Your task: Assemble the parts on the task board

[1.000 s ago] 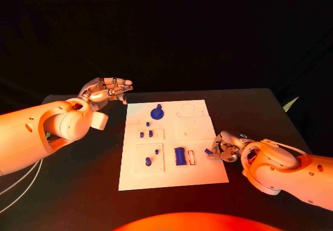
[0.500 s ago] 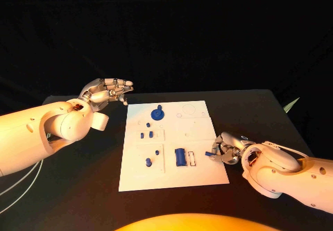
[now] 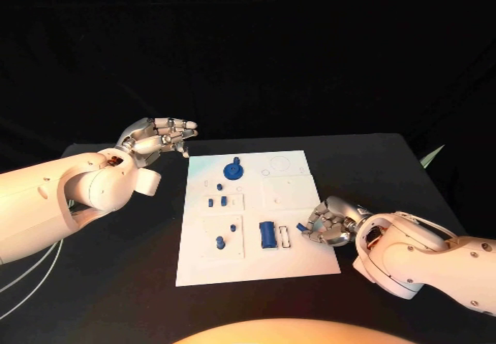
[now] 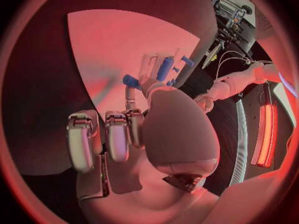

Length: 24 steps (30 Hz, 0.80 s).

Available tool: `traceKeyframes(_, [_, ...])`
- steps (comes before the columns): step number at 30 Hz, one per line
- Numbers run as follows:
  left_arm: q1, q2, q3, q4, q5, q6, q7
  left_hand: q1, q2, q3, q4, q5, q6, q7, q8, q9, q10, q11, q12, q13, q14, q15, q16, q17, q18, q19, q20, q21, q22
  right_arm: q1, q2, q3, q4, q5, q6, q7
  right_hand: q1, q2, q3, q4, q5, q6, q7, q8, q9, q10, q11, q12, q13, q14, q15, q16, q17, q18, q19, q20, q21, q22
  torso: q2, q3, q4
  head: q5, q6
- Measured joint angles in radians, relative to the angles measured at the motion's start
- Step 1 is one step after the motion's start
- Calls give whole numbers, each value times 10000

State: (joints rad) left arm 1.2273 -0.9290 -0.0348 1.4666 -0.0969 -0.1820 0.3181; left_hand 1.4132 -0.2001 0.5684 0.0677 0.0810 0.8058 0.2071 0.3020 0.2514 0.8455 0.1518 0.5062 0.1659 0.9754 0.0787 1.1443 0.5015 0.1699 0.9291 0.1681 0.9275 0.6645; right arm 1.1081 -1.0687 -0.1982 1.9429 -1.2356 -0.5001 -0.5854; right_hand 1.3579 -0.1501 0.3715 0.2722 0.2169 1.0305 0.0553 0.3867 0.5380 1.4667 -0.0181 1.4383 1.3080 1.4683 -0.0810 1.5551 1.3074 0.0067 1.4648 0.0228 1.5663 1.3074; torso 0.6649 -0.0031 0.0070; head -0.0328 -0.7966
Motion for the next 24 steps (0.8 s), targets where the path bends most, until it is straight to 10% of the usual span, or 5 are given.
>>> traceKeyframes(24, [0, -21, -1, 25, 0, 0, -16, 0, 0, 0, 0, 0, 0, 0, 0, 0, 0, 0, 0, 1, 0, 0, 0, 0, 0, 0, 0, 0, 1, -159, 921, -5, -417, 1495, -335, 57, -1579, -53, 744, -178, -841, -25, 26, 198, 567, 0, 1, 28, -1, -1, 2, 0, -1, 1, -4, 4, 0, -1, 12, 13, 3, 16, -65])
